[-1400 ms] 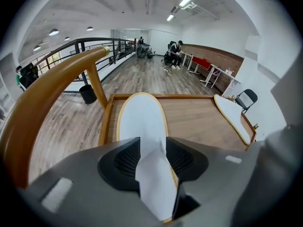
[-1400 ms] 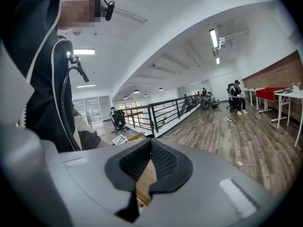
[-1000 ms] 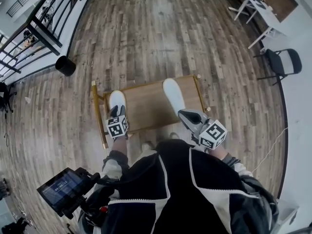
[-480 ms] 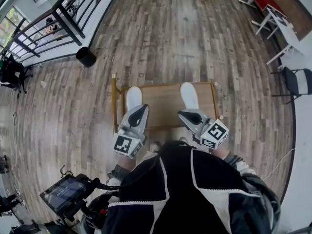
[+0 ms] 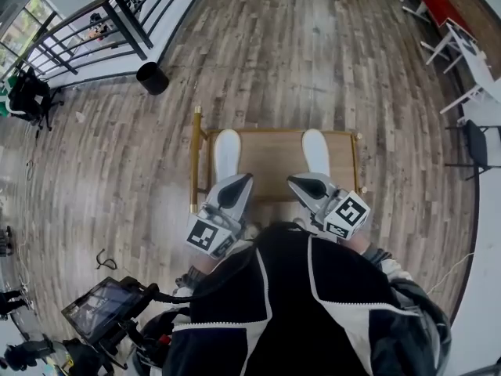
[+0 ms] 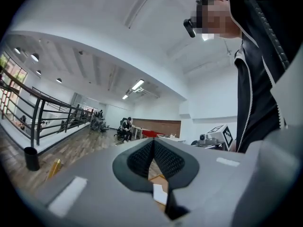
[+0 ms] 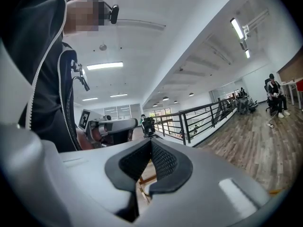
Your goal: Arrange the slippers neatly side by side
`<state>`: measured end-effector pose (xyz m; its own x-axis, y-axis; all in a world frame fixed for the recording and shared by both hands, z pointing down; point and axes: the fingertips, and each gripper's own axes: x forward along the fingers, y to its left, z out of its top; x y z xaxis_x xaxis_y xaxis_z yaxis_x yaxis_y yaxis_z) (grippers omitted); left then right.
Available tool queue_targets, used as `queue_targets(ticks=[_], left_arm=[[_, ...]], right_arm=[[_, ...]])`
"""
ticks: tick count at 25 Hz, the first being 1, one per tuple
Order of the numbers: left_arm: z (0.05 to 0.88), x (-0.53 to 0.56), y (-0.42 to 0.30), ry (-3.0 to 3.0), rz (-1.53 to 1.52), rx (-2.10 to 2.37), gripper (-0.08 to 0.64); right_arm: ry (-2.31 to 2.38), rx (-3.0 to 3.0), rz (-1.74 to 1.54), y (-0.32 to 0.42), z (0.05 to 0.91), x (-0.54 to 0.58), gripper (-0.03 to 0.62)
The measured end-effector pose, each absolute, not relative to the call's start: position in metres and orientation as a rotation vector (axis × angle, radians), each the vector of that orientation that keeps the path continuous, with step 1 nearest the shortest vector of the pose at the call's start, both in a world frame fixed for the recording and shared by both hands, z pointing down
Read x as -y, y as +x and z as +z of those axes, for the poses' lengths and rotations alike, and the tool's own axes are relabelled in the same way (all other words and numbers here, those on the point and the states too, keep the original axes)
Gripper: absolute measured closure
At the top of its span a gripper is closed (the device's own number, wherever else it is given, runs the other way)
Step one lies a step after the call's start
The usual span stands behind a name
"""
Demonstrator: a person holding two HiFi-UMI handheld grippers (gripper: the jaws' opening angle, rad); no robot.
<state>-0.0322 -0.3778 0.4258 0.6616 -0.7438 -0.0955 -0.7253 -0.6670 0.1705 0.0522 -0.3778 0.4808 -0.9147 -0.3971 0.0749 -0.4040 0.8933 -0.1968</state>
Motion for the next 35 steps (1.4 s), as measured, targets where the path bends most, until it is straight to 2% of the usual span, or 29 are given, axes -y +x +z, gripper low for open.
queue_targets(ticks=[9, 11, 18, 25, 30, 35], left_arm=[[0.432, 0.377, -0.036, 2.690, -0.259, 1.173, 0.543], [0.429, 0.374, -0.037, 2.689, -0.257, 1.155, 0.543], [0.432, 0.373, -0.040, 2.659, -0.244, 1.105, 0.543], [0.444, 0.377, -0.033, 2.677, -0.183, 1.090, 0.543], [0.454, 0.378, -0.042, 2.651, -0.122, 1.141, 0.543], [0.446, 0.381, -0.048, 2.628, -0.193, 1.166, 0.543]], right_arm=[[0.640, 2.947, 0.436, 0.057, 0.516, 0.389, 0.586], [0.683, 2.866, 0.470, 0.065, 0.538, 0.401, 0.473], [0.890, 2.455, 0.506, 0.117, 0.656, 0.464, 0.383], [0.978, 2.105, 0.539, 0.178, 0.755, 0.519, 0.362], [1.021, 1.977, 0.645, 0.203, 0.783, 0.536, 0.362], [1.038, 1.937, 0.776, 0.209, 0.801, 0.539, 0.362]])
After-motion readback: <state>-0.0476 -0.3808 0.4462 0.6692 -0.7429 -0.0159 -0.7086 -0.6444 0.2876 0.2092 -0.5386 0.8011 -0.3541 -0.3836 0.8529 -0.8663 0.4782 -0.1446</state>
